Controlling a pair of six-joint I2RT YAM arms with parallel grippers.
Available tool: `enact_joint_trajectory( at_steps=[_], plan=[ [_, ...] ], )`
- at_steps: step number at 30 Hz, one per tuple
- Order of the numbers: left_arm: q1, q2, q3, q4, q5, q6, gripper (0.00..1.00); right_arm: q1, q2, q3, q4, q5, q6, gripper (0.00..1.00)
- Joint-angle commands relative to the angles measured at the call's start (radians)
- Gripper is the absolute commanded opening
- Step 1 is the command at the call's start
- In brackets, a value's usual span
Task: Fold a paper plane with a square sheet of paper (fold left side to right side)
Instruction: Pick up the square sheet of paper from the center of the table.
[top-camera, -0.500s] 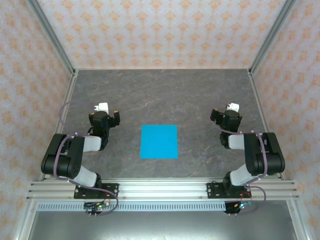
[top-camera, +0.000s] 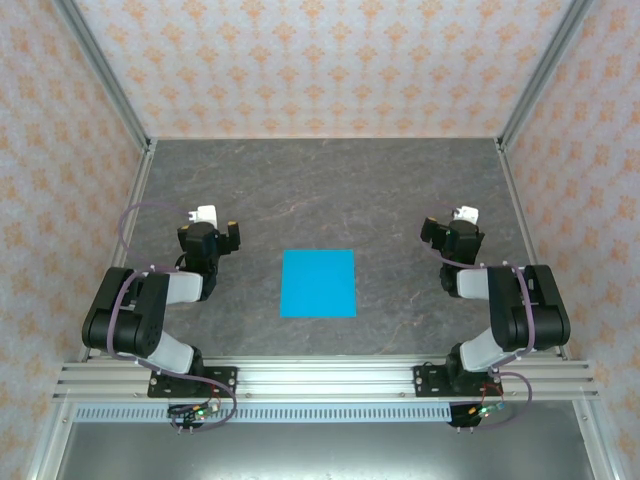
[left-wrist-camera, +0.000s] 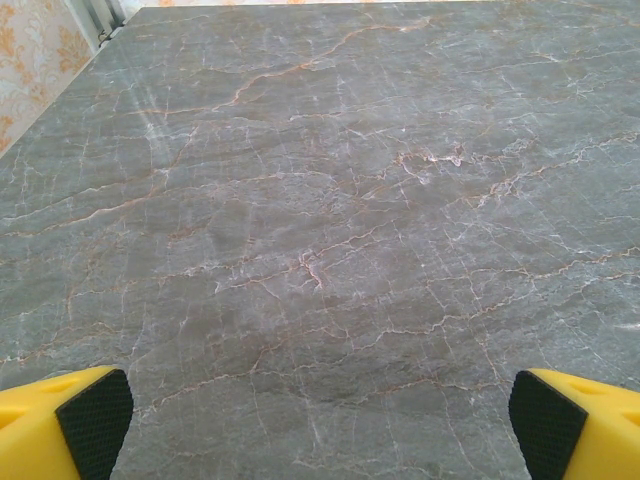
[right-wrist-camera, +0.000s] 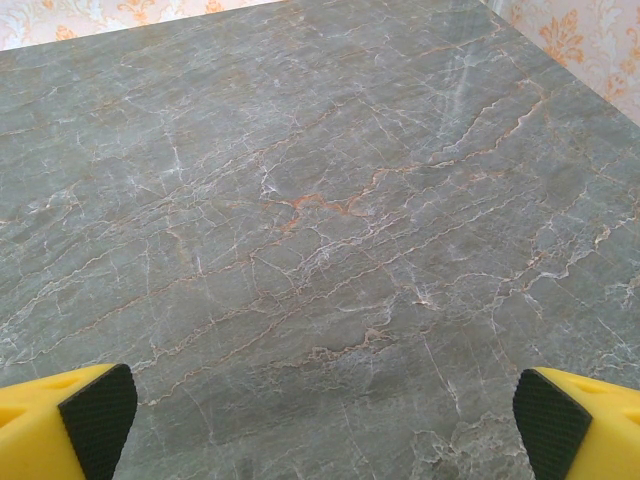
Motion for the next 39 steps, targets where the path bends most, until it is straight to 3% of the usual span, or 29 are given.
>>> enact_joint_trajectory(
  at_steps=[1, 11, 14, 17, 19, 22, 27, 31, 36, 39],
  plan=[
    [0.005, -0.009, 0.022, 0.027, 0.004, 0.01, 1.0, 0.004, 0.001, 0.015, 0.029, 0.012, 0.004, 1.0],
    [0.005, -0.045, 0.034, -0.015, -0.041, -0.006, 1.0, 0.003, -0.019, 0.008, 0.033, 0.037, 0.014, 1.0],
    [0.005, -0.192, 0.112, -0.279, -0.094, -0.051, 1.0, 0.003, -0.139, 0.06, -0.16, 0.037, 0.02, 1.0],
    [0.003, -0.308, 0.236, -0.605, -0.072, -0.221, 1.0, 0.007, -0.263, 0.125, -0.374, -0.027, 0.056, 1.0],
    [0.003, -0.323, 0.342, -0.813, 0.031, -0.371, 1.0, 0.034, -0.332, 0.173, -0.514, -0.059, 0.099, 1.0],
    [-0.044, -0.3, 0.43, -0.994, 0.226, -0.49, 1.0, 0.132, -0.404, 0.244, -0.706, -0.056, 0.174, 1.0],
    [-0.274, -0.227, 0.521, -1.209, 0.364, -0.529, 0.99, 0.349, -0.368, 0.318, -0.877, -0.036, 0.366, 1.0],
    [-0.394, -0.209, 0.437, -1.193, 0.479, -0.663, 0.97, 0.526, -0.224, 0.387, -0.937, 0.01, 0.489, 1.0],
    [-0.439, -0.221, 0.328, -1.086, 0.631, -0.752, 0.96, 0.682, 0.017, 0.554, -1.031, 0.069, 0.497, 1.0],
    [-0.45, -0.214, 0.293, -1.023, 0.717, -0.764, 0.95, 0.717, 0.14, 0.66, -1.103, 0.093, 0.499, 1.0]
  ],
)
